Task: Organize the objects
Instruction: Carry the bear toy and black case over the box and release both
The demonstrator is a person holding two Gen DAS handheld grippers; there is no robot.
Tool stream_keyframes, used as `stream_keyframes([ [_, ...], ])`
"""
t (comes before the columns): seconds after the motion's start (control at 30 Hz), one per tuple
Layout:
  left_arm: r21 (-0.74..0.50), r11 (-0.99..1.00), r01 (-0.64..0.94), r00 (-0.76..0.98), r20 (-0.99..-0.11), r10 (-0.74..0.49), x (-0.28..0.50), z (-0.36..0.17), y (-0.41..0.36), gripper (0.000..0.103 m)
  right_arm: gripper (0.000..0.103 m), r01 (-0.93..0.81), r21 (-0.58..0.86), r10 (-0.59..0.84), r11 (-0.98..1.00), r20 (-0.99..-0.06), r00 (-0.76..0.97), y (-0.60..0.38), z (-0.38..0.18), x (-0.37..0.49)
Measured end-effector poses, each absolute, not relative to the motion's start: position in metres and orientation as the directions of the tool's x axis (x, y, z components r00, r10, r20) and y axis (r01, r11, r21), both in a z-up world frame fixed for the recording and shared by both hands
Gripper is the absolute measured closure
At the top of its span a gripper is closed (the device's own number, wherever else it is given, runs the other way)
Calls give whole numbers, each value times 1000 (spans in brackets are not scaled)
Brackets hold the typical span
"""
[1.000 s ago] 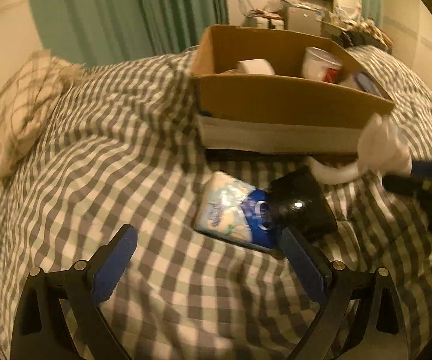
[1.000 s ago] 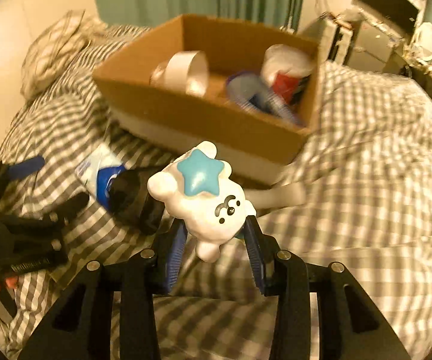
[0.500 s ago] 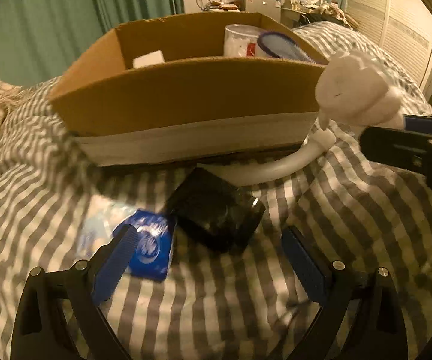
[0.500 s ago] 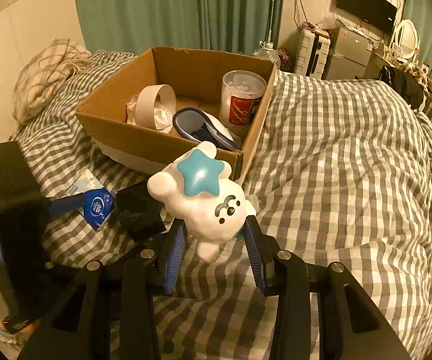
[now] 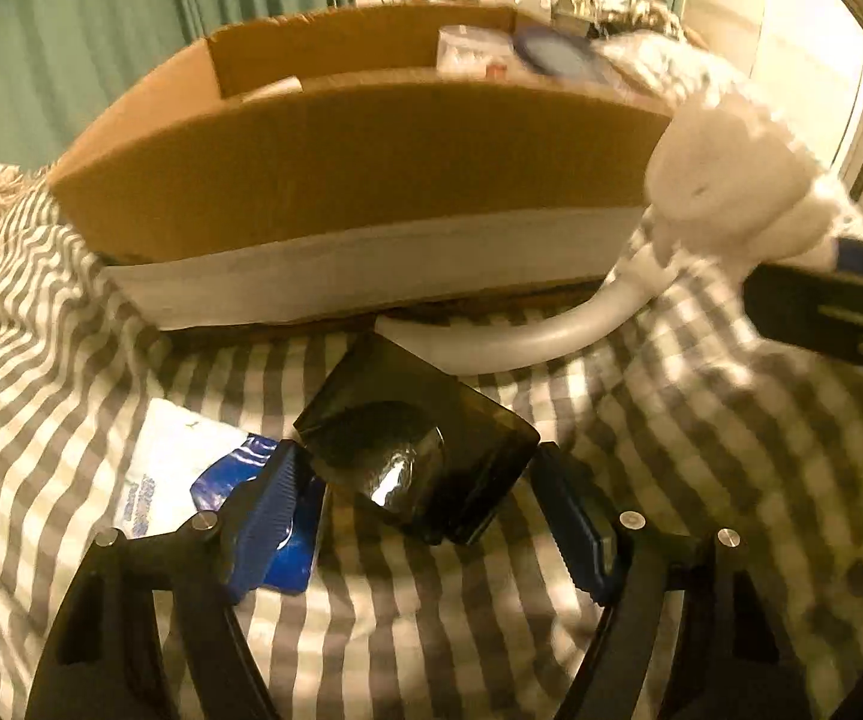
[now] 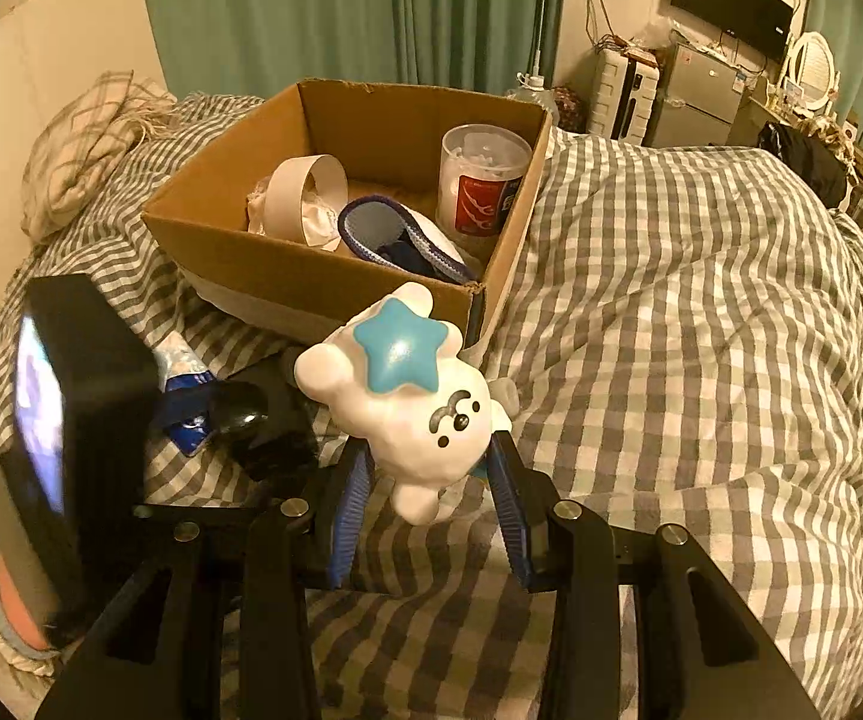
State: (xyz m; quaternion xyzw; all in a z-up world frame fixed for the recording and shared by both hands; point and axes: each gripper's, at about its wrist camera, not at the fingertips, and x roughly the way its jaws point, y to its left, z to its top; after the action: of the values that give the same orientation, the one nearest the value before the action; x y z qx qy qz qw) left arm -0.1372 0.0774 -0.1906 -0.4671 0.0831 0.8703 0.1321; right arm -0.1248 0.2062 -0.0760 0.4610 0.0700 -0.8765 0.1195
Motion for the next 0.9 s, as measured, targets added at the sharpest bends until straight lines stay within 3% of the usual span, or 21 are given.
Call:
stream_keyframes([
  [0.23,-12,-954,-300,-615,-762,203,-103,-137,62,25,65,270,-25,-143,-963,-798,-585,207,-58,-103],
  [0.4,-102,-957,-273,-646,-718,260,-92,-99,51,25,65,259,-19,-153,-966,-764,-627,212,-32,-82],
  [0.9,-65,-964,-257,-740,-629,239,-95,-23,20,25,65,262,-88,-138,-961,-668,-731,204,34,-61],
])
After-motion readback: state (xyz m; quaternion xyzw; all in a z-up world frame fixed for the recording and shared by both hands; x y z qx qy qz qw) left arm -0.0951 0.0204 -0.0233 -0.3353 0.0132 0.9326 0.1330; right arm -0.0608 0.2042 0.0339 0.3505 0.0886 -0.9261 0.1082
